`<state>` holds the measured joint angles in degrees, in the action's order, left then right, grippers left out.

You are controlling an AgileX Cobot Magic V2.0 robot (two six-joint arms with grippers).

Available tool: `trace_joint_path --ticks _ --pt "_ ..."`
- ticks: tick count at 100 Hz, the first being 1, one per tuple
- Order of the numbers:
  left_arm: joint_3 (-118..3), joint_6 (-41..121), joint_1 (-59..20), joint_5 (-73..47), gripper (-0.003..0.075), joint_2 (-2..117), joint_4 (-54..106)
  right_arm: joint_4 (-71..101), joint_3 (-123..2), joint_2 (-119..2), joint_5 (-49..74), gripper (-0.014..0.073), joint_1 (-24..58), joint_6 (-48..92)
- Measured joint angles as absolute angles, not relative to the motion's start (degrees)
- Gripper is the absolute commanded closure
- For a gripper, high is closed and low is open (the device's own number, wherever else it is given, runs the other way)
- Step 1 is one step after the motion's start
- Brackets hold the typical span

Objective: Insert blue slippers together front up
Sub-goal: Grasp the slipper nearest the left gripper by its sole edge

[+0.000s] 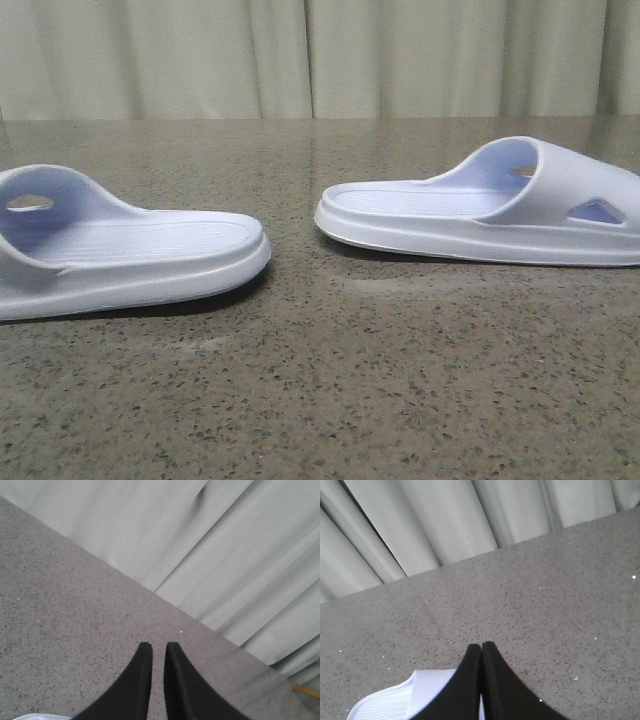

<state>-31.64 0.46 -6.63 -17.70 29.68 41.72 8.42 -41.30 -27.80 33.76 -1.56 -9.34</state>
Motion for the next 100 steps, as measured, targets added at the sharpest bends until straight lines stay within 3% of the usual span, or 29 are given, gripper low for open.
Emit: trace_joint_path --ticks 10,25,34,61,100 --pt "-31.6 1.1 -6.6 -18.2 0.0610 31.1 41.5 9.8 -41.3 -29.0 33.8 0.0442 -1.6 -9.3" --pt "-31.6 1.6 -6.6 -18.2 0.0380 31.6 41.5 11.3 -41.3 -30.2 33.8 0.0177 -1.6 -9.3" --pt "-31.6 1.6 -6.6 -17.4 0.0293 31.6 41.9 11.7 -41.3 -30.6 33.6 0.0085 -1.6 -9.3" --pt "-31.2 1.1 -6.6 -17.4 0.0296 31.6 45.2 11.9 -41.3 -31.3 33.3 0.0076 -1.6 -9.3" --pt "-19.5 -11.5 -6.6 -11.3 0.0297 31.6 47.9 12.0 -41.3 -31.3 33.2 0.0076 -1.6 -9.3"
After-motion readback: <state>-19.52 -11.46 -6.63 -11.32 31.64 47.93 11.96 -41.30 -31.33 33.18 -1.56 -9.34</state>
